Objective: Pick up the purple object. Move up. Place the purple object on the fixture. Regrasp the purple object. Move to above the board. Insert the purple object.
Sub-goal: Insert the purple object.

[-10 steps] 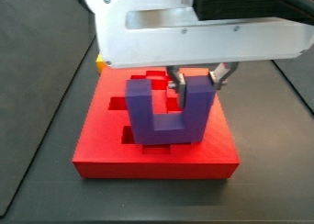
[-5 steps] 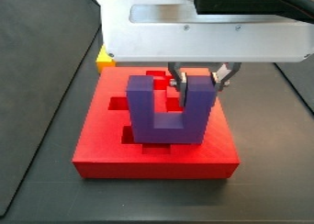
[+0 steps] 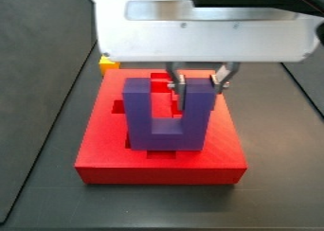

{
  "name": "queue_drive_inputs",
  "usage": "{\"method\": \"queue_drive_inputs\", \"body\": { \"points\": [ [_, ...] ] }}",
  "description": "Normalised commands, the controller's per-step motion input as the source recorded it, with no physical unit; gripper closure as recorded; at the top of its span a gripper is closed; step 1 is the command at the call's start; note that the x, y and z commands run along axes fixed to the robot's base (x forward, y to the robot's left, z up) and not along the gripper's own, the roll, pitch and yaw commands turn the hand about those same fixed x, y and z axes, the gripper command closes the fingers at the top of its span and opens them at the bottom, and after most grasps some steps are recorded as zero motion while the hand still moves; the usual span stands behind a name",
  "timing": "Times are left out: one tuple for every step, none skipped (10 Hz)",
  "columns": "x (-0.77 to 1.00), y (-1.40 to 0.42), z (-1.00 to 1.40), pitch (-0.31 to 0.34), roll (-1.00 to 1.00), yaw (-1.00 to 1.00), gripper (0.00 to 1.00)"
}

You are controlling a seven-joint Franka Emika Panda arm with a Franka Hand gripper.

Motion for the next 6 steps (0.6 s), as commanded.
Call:
{"method": "queue_drive_inputs", "body": {
  "points": [
    [-0.30,-0.04,0.24,-0.296,0.03,0.20,1.00],
    [-0.12,0.00,0.34,-0.253,0.06,0.20,1.00],
    [0.02,0.00,0.42,-0.171,0.09,0.13,1.00],
    [0.22,0.00,0.39,-0.099,0.11,0.08,1.00],
    [0.33,0.00,0.27,-0.044,0.17,0.06,1.00],
    [0.31,-0.06,0.00,0.000,0.43,0.00,1.00]
  ]
}}
